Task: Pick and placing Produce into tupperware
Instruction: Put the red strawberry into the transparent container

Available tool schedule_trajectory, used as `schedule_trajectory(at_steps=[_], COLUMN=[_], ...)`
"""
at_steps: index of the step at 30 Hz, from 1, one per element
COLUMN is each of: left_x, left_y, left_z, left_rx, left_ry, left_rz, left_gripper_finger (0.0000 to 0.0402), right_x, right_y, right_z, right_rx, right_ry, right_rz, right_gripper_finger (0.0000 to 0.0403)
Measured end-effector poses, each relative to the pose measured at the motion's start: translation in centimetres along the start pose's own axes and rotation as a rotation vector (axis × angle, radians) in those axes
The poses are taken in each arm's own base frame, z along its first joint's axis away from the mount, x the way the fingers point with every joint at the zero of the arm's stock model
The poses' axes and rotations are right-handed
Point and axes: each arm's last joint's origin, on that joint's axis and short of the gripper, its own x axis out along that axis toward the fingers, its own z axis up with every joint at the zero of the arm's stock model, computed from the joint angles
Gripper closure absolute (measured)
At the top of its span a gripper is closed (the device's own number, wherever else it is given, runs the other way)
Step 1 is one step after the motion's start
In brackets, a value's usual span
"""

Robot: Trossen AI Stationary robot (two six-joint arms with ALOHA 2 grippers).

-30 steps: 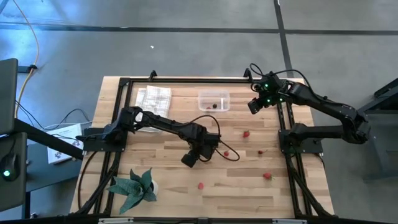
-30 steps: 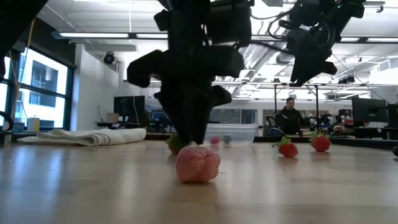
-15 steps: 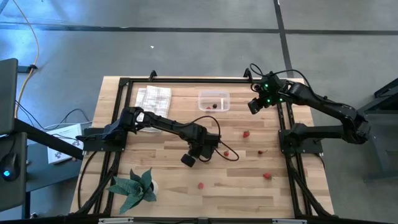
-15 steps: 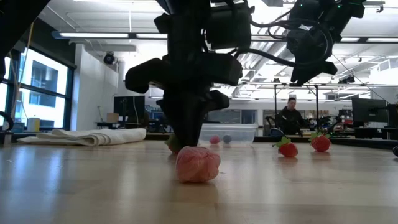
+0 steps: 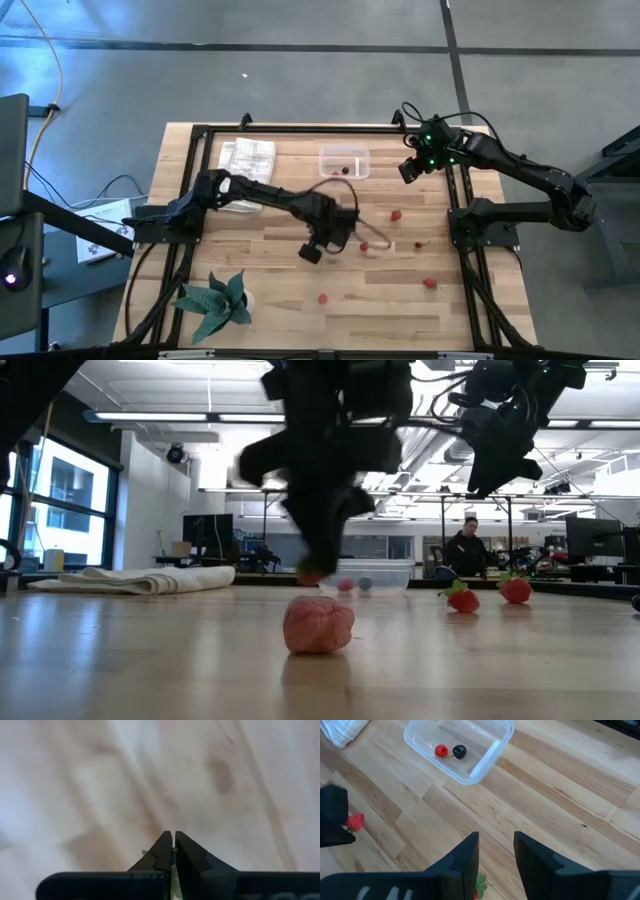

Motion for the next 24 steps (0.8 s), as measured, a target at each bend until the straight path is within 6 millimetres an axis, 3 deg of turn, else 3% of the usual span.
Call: schedule_trajectory(at_steps=[6,12,18,24], left_x=[-5.6,-10.6,-11.2,-8.5], left_y=[5.7,12.0,16.5,18.5], left_z=[0.8,-1.1,-4.5,-5.7], left_rx=[-0.224,-0.500,-0.701,-0.774], left_ry=[-0.142,-0.244,-0.274,-0.240], left_rz=[0.175,0.384,0.402,0.335], left_gripper_finger=[0.0400,0.0401,0.0401,0.0401], right_x=[0.0,0.0,0.0,0.0], right_y=[0.0,0.0,0.0,0.0], right_z=[0.0,0.0,0.0,0.0], right_rx=[0.000,-0.010,-0.023,-0.022], right_ry=[0.000,0.000,0.000,-0.001], right_rz=[0.000,-0.001,0.000,0.000], right_gripper_finger=[0.0288,0.0288,0.0288,0.0288])
